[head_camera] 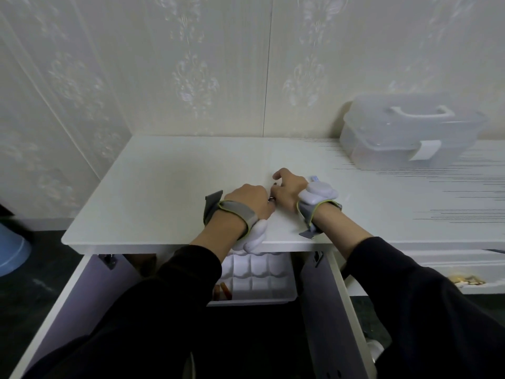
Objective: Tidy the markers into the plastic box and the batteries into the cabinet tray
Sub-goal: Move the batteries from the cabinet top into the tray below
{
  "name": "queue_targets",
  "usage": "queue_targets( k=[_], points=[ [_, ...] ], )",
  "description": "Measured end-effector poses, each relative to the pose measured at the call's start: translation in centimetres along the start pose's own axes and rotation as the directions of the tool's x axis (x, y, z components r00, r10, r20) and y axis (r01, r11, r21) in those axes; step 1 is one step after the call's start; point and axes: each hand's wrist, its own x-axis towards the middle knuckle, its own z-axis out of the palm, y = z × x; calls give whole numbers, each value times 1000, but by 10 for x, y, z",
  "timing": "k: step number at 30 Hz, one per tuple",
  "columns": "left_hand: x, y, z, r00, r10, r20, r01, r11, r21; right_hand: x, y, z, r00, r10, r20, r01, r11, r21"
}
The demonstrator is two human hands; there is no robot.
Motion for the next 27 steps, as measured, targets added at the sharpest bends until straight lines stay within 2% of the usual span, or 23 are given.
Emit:
queue_targets(
  k=[5,11,17,22,25,27],
  points=[
    [-4,-11,-9,999,31,23,-31,1000,3,-2,-6,1,998,-6,66,12,997,-82],
    [-17,-34,-24,998,-40,53,35,995,89,-8,-27,2,982,-111,153,152,945,-290],
    [-32,-45,-35,993,-76,86,63,988,143,-9,-37,2,966,-167,196,228,907,-353],
    [-51,-62,-42,990,-100,96,85,985,152,-7,-40,4,962,-151,225,233,887,-398],
    [-61,-74,-42,988,-123,98,107,983,148,-13,-43,8,959,-178,220,242,918,-315],
    [-63,-79,-44,986,-132,100,117,983,144,-22,-45,7,971,-162,178,186,974,-131]
  ],
)
